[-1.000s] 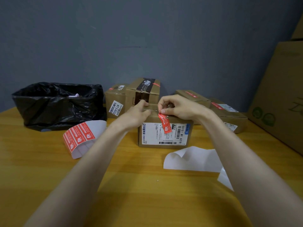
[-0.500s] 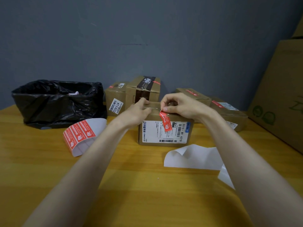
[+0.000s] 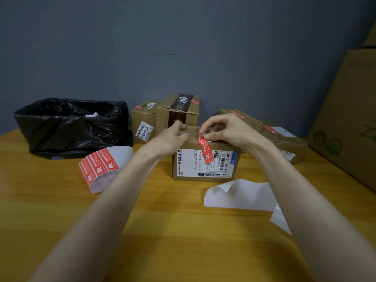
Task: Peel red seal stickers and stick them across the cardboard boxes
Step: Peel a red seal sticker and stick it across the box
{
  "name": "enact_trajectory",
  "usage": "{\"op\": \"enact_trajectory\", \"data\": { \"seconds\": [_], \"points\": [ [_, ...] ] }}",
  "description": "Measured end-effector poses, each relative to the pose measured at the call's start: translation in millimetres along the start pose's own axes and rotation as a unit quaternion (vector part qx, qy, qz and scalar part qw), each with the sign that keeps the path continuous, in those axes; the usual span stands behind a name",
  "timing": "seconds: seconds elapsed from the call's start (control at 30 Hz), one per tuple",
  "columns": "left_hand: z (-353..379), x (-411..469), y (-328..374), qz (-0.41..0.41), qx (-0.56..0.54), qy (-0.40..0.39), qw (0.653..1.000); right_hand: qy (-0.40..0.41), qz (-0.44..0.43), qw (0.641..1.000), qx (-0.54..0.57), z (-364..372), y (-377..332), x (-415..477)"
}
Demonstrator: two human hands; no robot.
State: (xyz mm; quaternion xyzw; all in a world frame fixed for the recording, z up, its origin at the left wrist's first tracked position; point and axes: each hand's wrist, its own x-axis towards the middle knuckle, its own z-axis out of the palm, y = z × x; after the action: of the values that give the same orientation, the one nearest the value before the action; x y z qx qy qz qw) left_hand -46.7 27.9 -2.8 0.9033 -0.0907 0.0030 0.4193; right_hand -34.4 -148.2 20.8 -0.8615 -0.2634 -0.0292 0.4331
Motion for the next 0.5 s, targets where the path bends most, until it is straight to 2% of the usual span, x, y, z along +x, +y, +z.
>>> {"op": "enact_trajectory", "data": {
  "seconds": [0.4, 0.5],
  "points": [
    [-0.9, -0.6, 0.9, 0.001, -0.001, -0.003, 1.000, 0.024, 0.052, 0.998, 0.036, 0.6, 1.1, 6.1],
    [-0.9, -0.3, 1.2, 0.005, 0.005, -0.003, 1.000, -0.001, 0.050, 0.998, -0.039, 0.0, -2.0, 6.1]
  ]
}}
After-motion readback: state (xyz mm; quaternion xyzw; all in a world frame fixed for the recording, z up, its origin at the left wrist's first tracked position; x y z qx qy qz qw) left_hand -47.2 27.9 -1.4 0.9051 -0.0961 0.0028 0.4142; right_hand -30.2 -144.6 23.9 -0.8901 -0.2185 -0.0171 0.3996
